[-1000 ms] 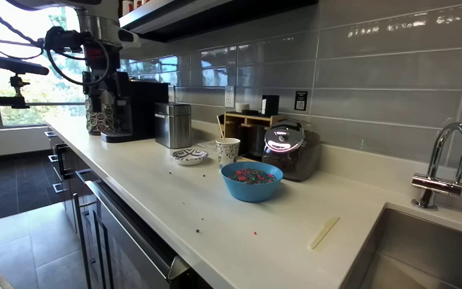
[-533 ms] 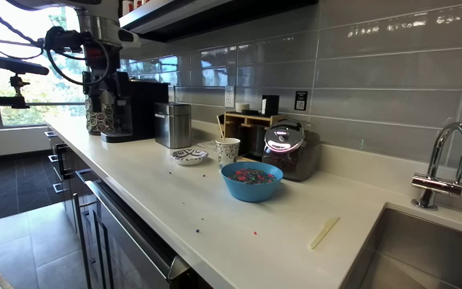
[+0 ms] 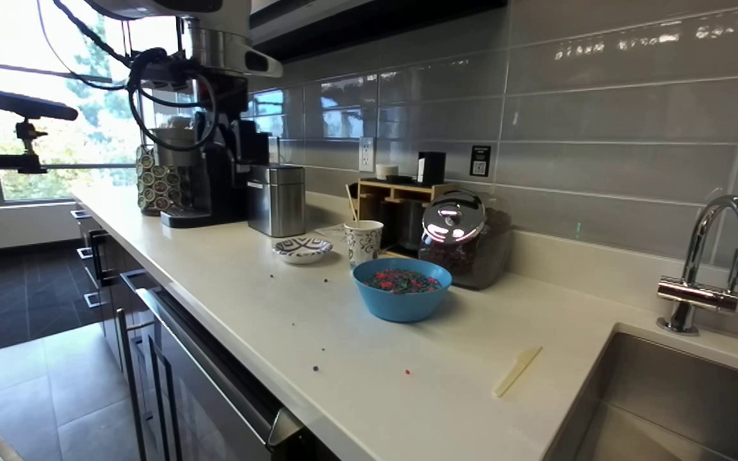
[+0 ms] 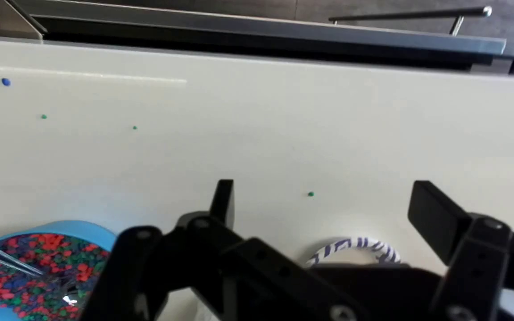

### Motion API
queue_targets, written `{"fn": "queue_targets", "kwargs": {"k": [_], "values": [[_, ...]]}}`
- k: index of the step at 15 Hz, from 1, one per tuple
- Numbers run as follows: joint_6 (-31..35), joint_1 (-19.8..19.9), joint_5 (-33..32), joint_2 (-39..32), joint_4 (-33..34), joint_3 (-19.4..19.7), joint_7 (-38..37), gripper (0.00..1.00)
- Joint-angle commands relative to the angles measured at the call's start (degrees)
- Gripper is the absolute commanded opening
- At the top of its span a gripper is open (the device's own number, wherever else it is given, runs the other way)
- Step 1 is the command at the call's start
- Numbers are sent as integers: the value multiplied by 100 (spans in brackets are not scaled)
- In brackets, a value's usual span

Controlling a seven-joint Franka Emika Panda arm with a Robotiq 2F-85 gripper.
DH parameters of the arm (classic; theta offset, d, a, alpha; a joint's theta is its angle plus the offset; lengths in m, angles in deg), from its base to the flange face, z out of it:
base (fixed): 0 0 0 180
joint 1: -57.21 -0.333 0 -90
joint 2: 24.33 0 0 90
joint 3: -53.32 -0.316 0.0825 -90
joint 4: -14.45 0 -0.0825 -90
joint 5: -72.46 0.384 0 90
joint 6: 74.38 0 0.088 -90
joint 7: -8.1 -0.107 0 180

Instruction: Move the cup to the right

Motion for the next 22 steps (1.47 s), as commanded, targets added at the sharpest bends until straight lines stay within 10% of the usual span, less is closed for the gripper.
{"fn": "queue_targets", "kwargs": {"k": [1,15,22], "values": [[559,295,403,-753,404,294,-242,100],[1426,793,197,-3225,2138,334,-2703,100],[1354,716,286,-3344,2192,445,-2569,100]]}}
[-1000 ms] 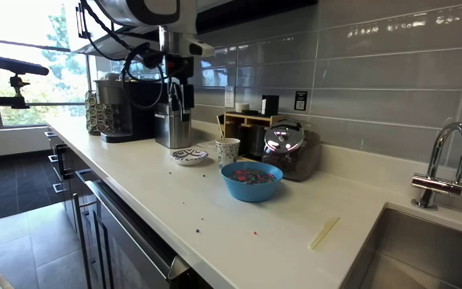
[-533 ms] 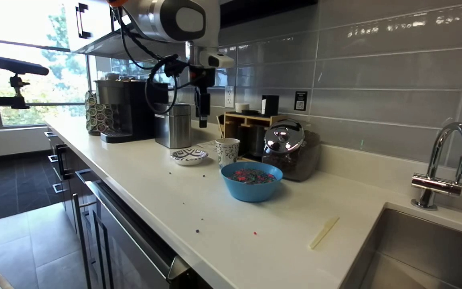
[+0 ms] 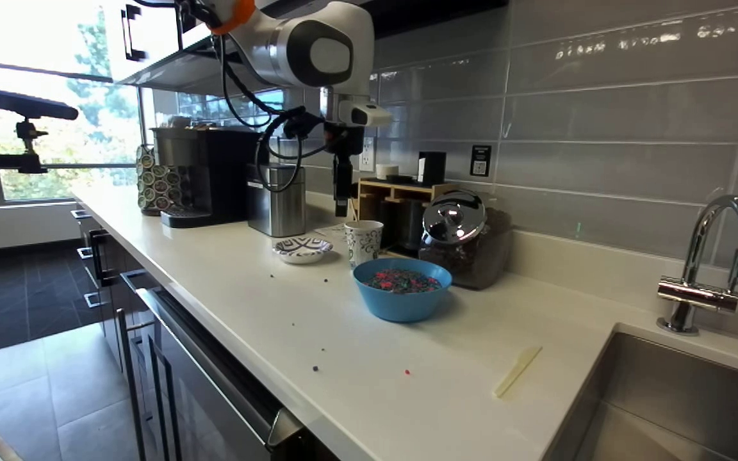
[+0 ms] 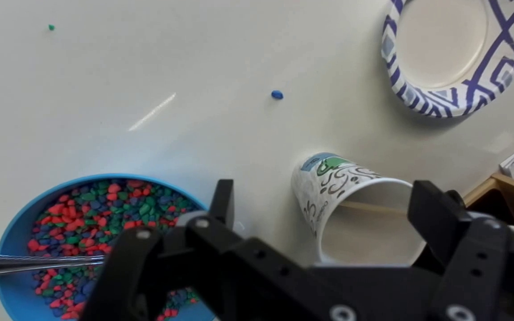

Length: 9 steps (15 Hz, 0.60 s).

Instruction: Move the cup to the right

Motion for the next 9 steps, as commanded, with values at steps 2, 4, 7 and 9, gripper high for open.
{"fn": "queue_targets", "kwargs": {"k": [2,4,7,9], "values": [[169,-29,-81,-262,212,92,-491,100],[327,-21,-209,-481,352,132,-935,100],[641,-69,-362,-799,533,213,-1448,100],[761,-123,-517,-1016,654,250,-1730,100]]}}
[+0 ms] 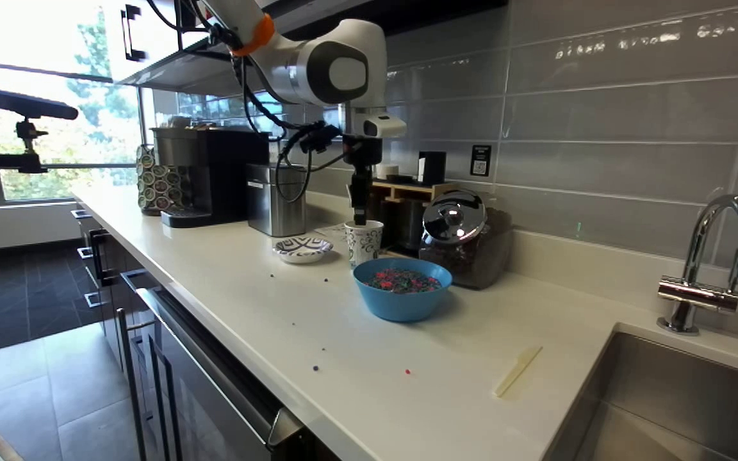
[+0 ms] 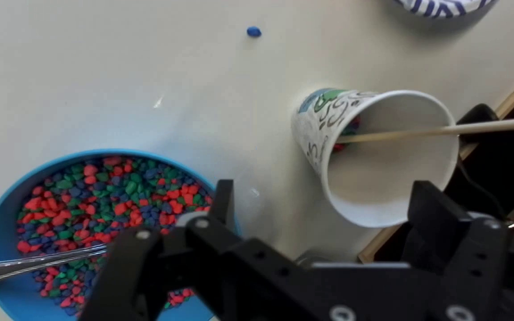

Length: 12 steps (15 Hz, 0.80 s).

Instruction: Move the cup to the right

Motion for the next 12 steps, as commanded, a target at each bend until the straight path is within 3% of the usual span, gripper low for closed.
{"fn": "queue_targets", "kwargs": {"k": [1,4,5,9,12], "values": [[159,-151,-302,-518,364,106,-609,100],[126,-261,-487,-786,561,146,-897,99],[94,-294,-527,-860,620,153,-953,93],[14,-407,-590,-1068,795,194,-1063,50],[21,-461,-602,-1137,840,239,-1110,27]]}}
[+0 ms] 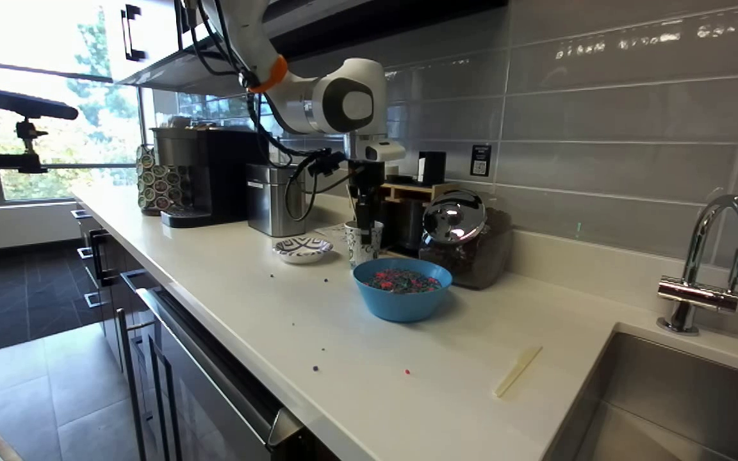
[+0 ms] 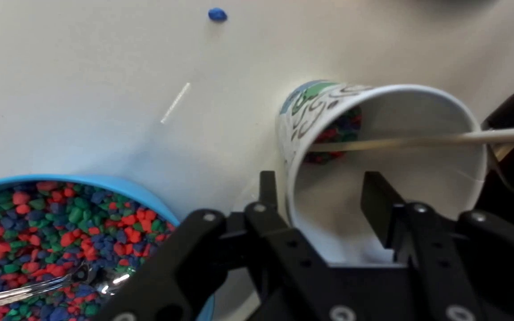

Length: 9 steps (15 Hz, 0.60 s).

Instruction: Move the cup to the right

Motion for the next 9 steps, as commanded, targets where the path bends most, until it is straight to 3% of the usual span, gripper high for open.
{"fn": "queue_targets", "kwargs": {"k": [1,3,4,9], "values": [[-78,-142,-128,-150,170,141,-213,20],[-98,-149,-115,-147,167,167,-197,4],[-103,-141,-93,-136,160,175,-181,0],[-98,-95,15,-35,55,201,-66,0]]}}
